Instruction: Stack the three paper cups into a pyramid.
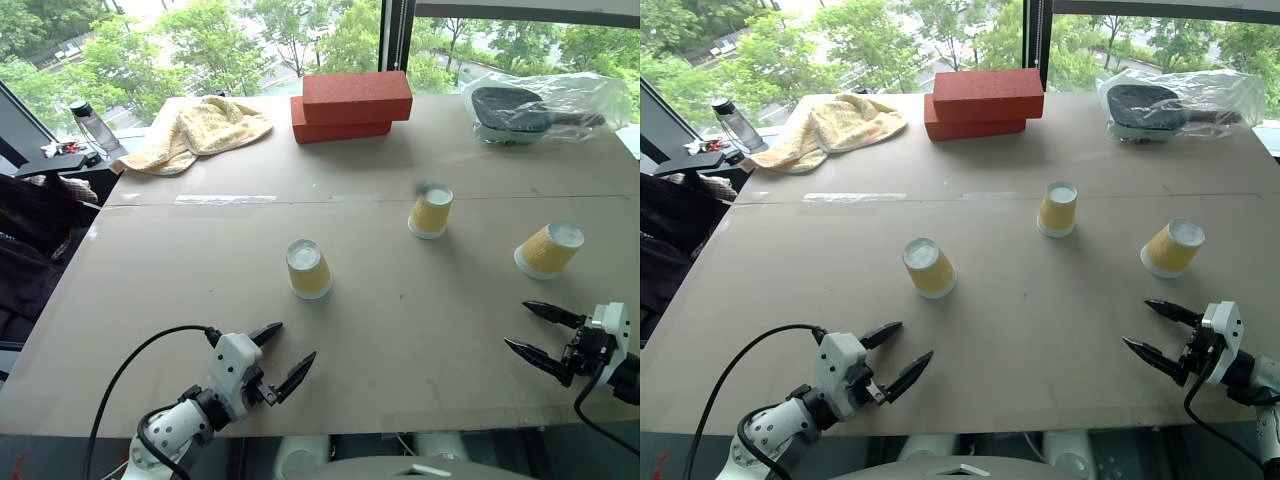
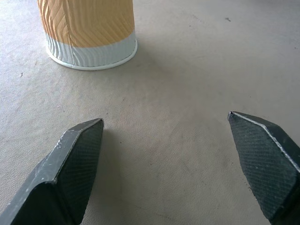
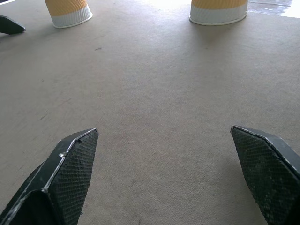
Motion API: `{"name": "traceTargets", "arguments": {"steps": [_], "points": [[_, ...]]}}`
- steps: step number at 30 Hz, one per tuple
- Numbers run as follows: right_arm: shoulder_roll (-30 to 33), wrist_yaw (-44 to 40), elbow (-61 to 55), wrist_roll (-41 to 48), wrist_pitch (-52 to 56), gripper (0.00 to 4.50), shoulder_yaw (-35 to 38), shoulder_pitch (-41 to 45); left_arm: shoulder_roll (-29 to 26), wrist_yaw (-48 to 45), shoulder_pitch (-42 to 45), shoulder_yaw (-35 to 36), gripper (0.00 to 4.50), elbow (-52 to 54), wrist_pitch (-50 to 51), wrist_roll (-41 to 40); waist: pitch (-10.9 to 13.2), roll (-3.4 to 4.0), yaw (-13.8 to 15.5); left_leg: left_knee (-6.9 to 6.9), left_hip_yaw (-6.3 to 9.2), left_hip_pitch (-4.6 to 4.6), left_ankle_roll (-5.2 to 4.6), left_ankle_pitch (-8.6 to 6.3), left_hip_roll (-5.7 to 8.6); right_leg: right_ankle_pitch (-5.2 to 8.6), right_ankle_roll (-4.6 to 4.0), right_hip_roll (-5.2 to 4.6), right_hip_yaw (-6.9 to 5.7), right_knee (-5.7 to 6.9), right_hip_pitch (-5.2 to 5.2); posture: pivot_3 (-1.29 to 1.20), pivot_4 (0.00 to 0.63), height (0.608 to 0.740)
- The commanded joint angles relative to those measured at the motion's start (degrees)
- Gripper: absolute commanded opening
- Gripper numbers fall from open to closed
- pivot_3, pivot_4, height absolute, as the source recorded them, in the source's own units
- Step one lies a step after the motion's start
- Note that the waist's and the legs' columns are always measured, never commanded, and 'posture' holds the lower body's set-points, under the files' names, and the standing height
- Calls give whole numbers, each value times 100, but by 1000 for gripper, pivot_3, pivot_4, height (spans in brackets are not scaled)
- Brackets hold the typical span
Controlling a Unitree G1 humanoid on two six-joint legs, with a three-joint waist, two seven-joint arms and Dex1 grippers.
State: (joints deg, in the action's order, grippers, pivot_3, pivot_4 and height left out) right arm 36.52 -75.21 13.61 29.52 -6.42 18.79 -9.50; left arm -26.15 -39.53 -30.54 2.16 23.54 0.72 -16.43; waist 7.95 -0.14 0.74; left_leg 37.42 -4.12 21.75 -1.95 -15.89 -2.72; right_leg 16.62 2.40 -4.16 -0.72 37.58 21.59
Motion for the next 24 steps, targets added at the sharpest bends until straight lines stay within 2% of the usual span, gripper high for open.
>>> {"name": "traceTargets", "arguments": {"steps": [1, 16, 20, 24], "points": [[-8, -33, -143, 43, -117, 4500, 39, -29, -18, -6, -95, -63, 4358, 75, 18, 15, 0, 0, 0, 0, 0, 0, 0, 0, 0, 0, 0, 0, 0, 0, 0, 0, 150, 730], [3, -5, -101, 76, -62, 4500, 4, 250, -118, -58, 216, 407, 4358, 262, 116, -512, 16, -25, 0, 1, 2, 1, 0, 0, 0, -8, 15, 2, -3, 1, 0, 0, 150, 730], [-1, -62, -187, 116, -66, 4500, 2, 225, -182, -131, 446, 777, 4358, 143, 154, -854, 17, -29, -2, 1, 2, 1, 0, 0, 0, -9, 16, 3, -3, 2, 0, 0, 150, 730], [-22, -121, -742, 327, 174, 4500, -91, 181, -337, -247, 1008, 934, 4358, 73, 276, -1061, 17, -27, 3, 2, 4, 1, 0, 0, 0, -10, 17, 4, -5, 4, 0, 0, 150, 730]]}}
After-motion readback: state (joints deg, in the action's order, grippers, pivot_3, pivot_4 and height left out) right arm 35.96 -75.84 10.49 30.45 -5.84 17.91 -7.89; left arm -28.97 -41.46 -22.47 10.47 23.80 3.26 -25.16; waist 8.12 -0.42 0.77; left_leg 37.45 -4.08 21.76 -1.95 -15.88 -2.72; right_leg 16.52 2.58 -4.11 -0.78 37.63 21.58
